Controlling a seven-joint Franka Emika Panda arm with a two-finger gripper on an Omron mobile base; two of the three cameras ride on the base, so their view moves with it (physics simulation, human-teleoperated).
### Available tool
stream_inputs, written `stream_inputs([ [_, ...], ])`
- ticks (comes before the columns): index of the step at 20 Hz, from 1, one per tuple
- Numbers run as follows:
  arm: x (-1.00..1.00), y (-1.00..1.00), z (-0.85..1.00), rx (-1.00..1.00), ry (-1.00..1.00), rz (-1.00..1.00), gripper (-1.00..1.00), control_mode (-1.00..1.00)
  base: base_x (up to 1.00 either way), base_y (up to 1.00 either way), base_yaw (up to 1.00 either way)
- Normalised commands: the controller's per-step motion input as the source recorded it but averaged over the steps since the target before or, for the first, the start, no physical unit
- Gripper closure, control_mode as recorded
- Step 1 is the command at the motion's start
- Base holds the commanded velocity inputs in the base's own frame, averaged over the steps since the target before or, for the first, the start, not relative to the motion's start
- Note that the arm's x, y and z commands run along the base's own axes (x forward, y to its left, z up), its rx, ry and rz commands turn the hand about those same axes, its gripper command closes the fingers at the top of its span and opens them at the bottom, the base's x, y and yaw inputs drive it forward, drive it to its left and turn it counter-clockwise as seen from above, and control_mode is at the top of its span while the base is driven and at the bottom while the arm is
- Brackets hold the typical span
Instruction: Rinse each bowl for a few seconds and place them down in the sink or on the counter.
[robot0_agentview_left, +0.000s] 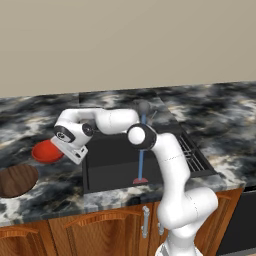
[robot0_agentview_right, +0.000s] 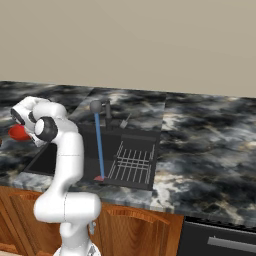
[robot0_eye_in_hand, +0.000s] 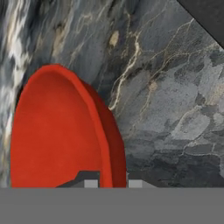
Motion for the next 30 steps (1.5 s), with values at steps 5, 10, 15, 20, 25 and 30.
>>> stream_inputs([
  [5, -0.05, -0.17, 0.33, -0.06, 0.04, -0.1, 1.0, -1.0, 0.0, 0.0, 0.0],
  [10, -0.06, -0.16, 0.36, -0.03, 0.04, -0.1, 1.0, -1.0, 0.0, 0.0, 0.0],
  [15, -0.11, -0.14, 0.37, -0.04, 0.01, -0.1, 1.0, -1.0, 0.0, 0.0, 0.0],
  [20, -0.1, -0.15, 0.3, -0.04, 0.0, -0.12, 1.0, -1.0, 0.0, 0.0, 0.0],
  [25, -0.09, -0.13, 0.26, -0.04, 0.0, -0.13, 1.0, -1.0, 0.0, 0.0, 0.0],
  [30, -0.14, -0.14, 0.28, -0.02, 0.0, -0.12, 1.0, -1.0, 0.0, 0.0, 0.0],
])
